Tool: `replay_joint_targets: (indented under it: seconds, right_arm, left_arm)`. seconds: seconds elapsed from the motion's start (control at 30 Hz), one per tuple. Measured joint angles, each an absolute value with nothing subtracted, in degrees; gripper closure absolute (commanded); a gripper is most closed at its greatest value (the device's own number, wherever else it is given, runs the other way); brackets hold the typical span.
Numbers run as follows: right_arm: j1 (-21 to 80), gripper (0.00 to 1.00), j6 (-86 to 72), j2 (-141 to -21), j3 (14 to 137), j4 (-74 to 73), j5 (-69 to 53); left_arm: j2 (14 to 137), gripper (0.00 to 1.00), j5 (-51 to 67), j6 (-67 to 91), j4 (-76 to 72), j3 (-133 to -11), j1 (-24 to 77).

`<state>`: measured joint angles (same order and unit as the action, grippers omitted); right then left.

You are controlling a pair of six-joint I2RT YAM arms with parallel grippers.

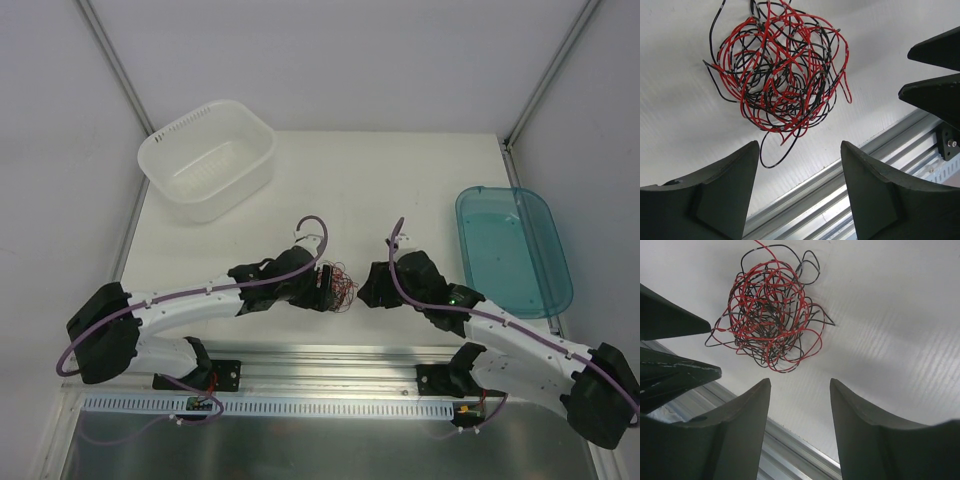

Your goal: Untangle the cables

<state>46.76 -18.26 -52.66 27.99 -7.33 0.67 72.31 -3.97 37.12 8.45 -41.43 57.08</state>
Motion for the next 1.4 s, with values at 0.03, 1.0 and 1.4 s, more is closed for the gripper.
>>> replay_joint_targets:
  seconds: [0.03,1.0,1.4]
  right_arm:
    - [46.8,0.46,-19.0,-53.3,27.6,-6.4,0.4]
    - [50.2,0.48,-16.2,-67.0,34.0,-1.5,-2.3]
    - [50.2,0.63,-13.2,-74.7,37.8,3.0,-3.1]
  left_arm:
    - [73.2,0.36,-4.0,37.3,7.9,-41.3,57.2]
    - [77.8,1.0,-7.5,44.9,6.3,-39.3,57.4]
    - [77.8,1.0,-7.5,45.8,6.3,-39.3,57.4]
